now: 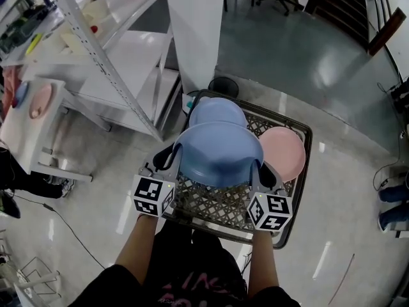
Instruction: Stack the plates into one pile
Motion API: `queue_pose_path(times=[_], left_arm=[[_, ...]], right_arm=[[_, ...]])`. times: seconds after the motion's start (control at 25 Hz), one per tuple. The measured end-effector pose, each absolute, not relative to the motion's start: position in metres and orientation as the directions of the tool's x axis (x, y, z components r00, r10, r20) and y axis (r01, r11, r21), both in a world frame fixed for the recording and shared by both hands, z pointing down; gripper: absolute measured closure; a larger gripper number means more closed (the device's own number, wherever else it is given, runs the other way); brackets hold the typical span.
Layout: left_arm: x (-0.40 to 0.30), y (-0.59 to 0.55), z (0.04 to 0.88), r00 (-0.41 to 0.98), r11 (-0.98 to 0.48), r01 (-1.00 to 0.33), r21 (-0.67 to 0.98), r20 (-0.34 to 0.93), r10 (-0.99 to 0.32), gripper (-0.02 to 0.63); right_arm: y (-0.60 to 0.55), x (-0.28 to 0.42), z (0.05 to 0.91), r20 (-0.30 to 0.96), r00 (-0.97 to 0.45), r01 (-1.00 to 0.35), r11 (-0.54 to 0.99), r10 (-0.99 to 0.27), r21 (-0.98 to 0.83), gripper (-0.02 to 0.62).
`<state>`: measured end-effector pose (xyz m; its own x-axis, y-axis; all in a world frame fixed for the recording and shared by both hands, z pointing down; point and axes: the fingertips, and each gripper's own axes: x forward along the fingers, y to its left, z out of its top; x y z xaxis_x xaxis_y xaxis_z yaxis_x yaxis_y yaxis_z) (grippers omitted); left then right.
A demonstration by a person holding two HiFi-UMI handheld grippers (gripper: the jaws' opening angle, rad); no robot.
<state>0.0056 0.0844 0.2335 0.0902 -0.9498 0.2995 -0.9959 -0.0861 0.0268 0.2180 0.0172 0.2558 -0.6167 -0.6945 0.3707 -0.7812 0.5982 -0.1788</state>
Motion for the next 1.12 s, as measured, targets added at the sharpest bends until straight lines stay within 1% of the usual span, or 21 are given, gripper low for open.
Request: queue_pose_path(times=[0.68, 1.12], left_arm=[[-0.029, 0.03, 0.28, 0.105, -0.096, -0.994, 0.046, 0.345, -0.932, 0.571], [-0.039, -0.009, 0.317, 0.125, -0.119, -0.992, 0.04, 0.374, -0.919, 0.571]], right_arm=[[-0.036, 0.183, 0.298, 0.418, -0.625, -0.769, 0.614, -0.66, -0.18, 0.552], [-0.069, 0.175, 0.336, 0.444, -0.615, -0.775, 0.603, -0.651, -0.189, 0.555]])
